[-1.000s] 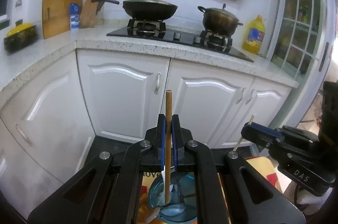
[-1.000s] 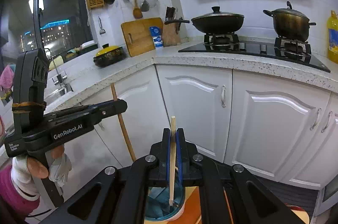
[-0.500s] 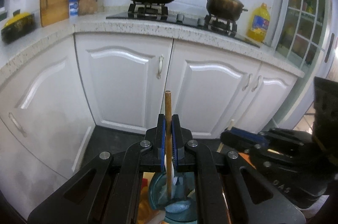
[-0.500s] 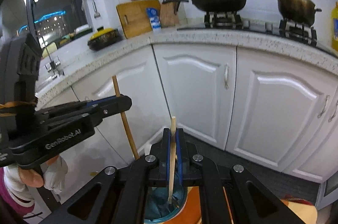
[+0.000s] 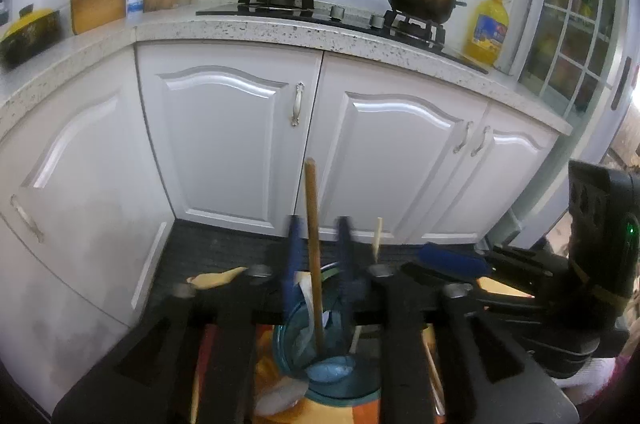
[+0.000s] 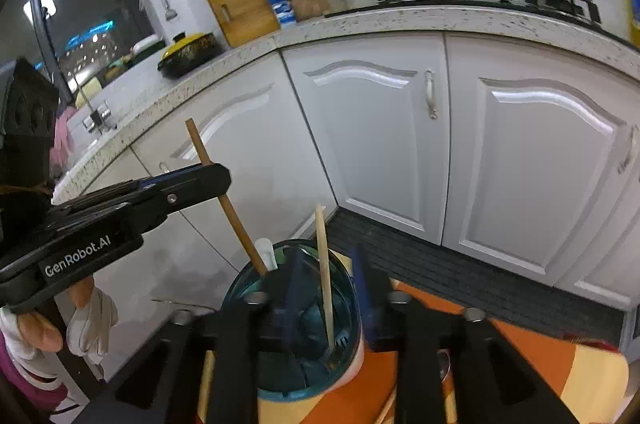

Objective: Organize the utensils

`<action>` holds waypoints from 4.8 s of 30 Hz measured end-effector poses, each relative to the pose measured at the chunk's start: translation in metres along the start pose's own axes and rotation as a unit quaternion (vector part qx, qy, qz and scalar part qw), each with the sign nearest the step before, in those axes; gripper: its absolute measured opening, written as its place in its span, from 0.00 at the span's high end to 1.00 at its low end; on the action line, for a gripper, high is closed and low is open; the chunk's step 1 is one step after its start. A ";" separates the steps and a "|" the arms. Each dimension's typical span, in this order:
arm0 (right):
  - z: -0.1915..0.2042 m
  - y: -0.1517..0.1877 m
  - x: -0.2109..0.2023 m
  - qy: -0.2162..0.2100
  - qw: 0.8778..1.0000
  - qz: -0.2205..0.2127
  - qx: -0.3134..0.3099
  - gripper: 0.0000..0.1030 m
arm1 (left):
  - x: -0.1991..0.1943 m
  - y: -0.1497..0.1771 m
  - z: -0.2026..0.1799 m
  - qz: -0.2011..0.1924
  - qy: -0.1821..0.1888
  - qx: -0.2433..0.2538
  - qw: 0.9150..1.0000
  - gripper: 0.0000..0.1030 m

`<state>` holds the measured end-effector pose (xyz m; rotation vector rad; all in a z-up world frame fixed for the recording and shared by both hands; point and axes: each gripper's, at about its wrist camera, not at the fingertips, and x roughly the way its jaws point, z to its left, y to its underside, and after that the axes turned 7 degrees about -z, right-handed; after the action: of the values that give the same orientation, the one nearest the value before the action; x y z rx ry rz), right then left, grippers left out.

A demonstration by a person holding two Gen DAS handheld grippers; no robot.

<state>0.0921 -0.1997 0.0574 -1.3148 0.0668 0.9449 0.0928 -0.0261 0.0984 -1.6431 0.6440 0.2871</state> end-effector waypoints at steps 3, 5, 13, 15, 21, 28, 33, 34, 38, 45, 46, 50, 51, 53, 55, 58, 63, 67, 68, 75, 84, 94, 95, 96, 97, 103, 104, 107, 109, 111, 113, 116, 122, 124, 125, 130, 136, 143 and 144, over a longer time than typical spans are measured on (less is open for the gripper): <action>0.000 0.006 -0.010 0.002 1.000 0.000 0.004 0.74 | -0.010 -0.002 0.002 -0.007 0.005 -0.011 1.000 0.61; 0.002 0.011 -0.016 0.004 1.000 0.000 0.002 0.74 | -0.019 -0.002 0.001 -0.012 0.003 -0.011 1.000 0.61; 0.015 0.033 -0.041 0.030 0.999 -0.007 -0.009 0.73 | -0.055 0.013 -0.017 -0.028 -0.035 0.017 0.999 0.61; 0.017 0.036 -0.047 0.036 0.999 -0.011 -0.009 0.72 | -0.060 0.019 -0.023 -0.027 -0.038 0.023 0.999 0.61; 0.019 0.048 -0.064 0.055 0.998 -0.016 -0.006 0.68 | -0.074 0.043 -0.043 -0.024 -0.047 0.037 0.998 0.61; 0.012 0.065 -0.086 0.079 0.997 -0.018 0.006 0.66 | -0.079 0.064 -0.064 -0.016 -0.045 0.052 0.998 0.61; 0.005 0.077 -0.099 0.095 0.995 -0.015 0.015 0.65 | -0.080 0.077 -0.081 -0.012 -0.040 0.058 0.997 0.61; 0.003 0.079 -0.101 0.098 0.995 -0.014 0.017 0.65 | -0.080 0.079 -0.084 -0.011 -0.039 0.060 0.997 0.61; -0.002 0.090 -0.110 0.107 0.994 -0.010 0.023 0.64 | -0.077 0.089 -0.097 0.000 -0.030 0.068 0.997 0.61; -0.020 0.104 -0.119 0.122 0.992 -0.001 0.045 0.63 | -0.065 0.105 -0.111 0.023 -0.021 0.078 0.996 0.61; -0.023 0.105 -0.119 0.124 0.991 0.001 0.049 0.63 | -0.064 0.107 -0.112 0.026 -0.021 0.078 0.996 0.61; -0.034 0.114 -0.116 0.129 0.990 0.011 0.060 0.62 | -0.057 0.116 -0.114 0.039 -0.015 0.076 0.996 0.61; -0.038 0.117 -0.114 0.130 0.989 0.016 0.063 0.62 | -0.054 0.120 -0.114 0.043 -0.010 0.073 0.996 0.61; -0.043 0.123 -0.110 0.129 0.989 0.024 0.069 0.62 | -0.048 0.128 -0.111 0.057 0.006 0.062 0.996 0.61; -0.050 0.132 -0.102 0.129 0.988 0.038 0.078 0.62 | -0.040 0.138 -0.110 0.073 0.011 0.058 0.996 0.61; -0.062 0.145 -0.089 0.124 0.986 0.061 0.091 0.62 | -0.023 0.158 -0.107 0.105 0.020 0.051 0.993 0.61; -0.074 0.157 -0.069 0.115 0.985 0.082 0.101 0.62 | 0.002 0.180 -0.104 0.139 0.023 0.033 0.990 0.61; -0.079 0.165 -0.056 0.104 0.984 0.102 0.107 0.70 | 0.023 0.192 -0.106 0.155 0.020 0.026 0.987 0.61; -0.078 0.168 -0.052 0.102 0.984 0.108 0.101 0.72 | 0.027 0.194 -0.107 0.158 0.018 0.028 0.987 0.61; -0.072 0.180 -0.031 0.113 0.982 0.136 0.070 0.83 | 0.054 0.211 -0.115 0.188 0.018 0.035 0.981 0.71; -0.095 0.185 -0.051 0.129 0.979 0.125 0.098 0.91 | 0.051 0.225 -0.114 0.214 0.052 0.031 0.975 0.93; -0.116 0.187 -0.068 0.131 0.974 0.132 0.129 0.90 | 0.003 0.250 -0.115 0.258 0.080 0.060 0.961 0.94; -0.116 0.186 -0.068 0.134 0.974 0.130 0.128 0.83 | 0.003 0.249 -0.115 0.259 0.078 0.062 0.961 0.94; -0.116 0.184 -0.069 0.136 0.974 0.127 0.128 0.78 | 0.002 0.247 -0.115 0.258 0.077 0.063 0.961 0.94; -0.116 0.182 -0.070 0.135 0.975 0.124 0.129 0.69 | 0.003 0.244 -0.115 0.254 0.075 0.065 0.962 0.94; -0.112 0.172 -0.055 0.134 0.976 0.135 0.107 0.68 | 0.022 0.218 -0.112 0.223 0.052 0.067 0.971 0.81; -0.112 0.171 -0.053 0.135 0.976 0.137 0.102 0.68 | 0.028 0.214 -0.113 0.219 0.046 0.069 0.972 0.80; -0.114 0.168 -0.047 0.141 0.975 0.141 0.095 0.68 | 0.049 0.206 -0.118 0.213 0.037 0.071 0.974 0.78; -0.117 0.168 -0.044 0.142 0.975 0.142 0.098 0.70 | 0.062 0.203 -0.121 0.216 0.030 0.077 0.973 0.78; -0.119 0.167 -0.040 0.141 0.975 0.142 0.100 0.72 | 0.072 0.201 -0.123 0.218 0.024 0.084 0.972 0.78; -0.120 0.166 -0.038 0.142 0.975 0.140 0.094 0.77 | 0.082 0.200 -0.126 0.215 0.021 0.089 0.972 0.78; -0.121 0.166 -0.037 0.140 0.976 0.138 0.089 0.83 | 0.092 0.197 -0.128 0.222 0.027 0.083 0.971 0.78; -0.121 0.166 -0.040 0.133 0.977 0.134 0.098 0.84 | 0.091 0.194 -0.130 0.236 0.055 0.069 0.968 0.78; -0.121 0.167 -0.038 0.130 0.977 0.138 0.099 0.84 | 0.094 0.195 -0.134 0.241 0.054 0.086 0.965 0.78; -0.121 0.167 -0.038 0.130 0.977 0.137 0.097 0.84 | 0.096 0.196 -0.135 0.244 0.052 0.090 0.964 0.78; -0.122 0.169 -0.039 0.126 0.978 0.135 0.095 0.89 | 0.103 0.195 -0.136 0.240 0.037 0.096 0.965 0.91; -0.113 0.165 -0.064 0.107 0.983 0.101 0.106 0.90 | 0.085 0.192 -0.120 0.227 0.056 0.068 0.970 0.96; -0.093 0.150 -0.105 0.070 0.991 0.044 0.105 0.91 | 0.039 0.168 -0.106 0.183 0.086 0.033 0.979 0.96; -0.090 0.148 -0.111 0.065 0.992 0.038 0.104 0.91 | 0.031 0.163 -0.105 0.175 0.090 0.030 0.980 0.96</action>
<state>-0.0295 -0.3423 -0.0269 -1.1856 0.3093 0.8906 0.0085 -0.1452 -0.0335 -1.5039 1.0721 0.3709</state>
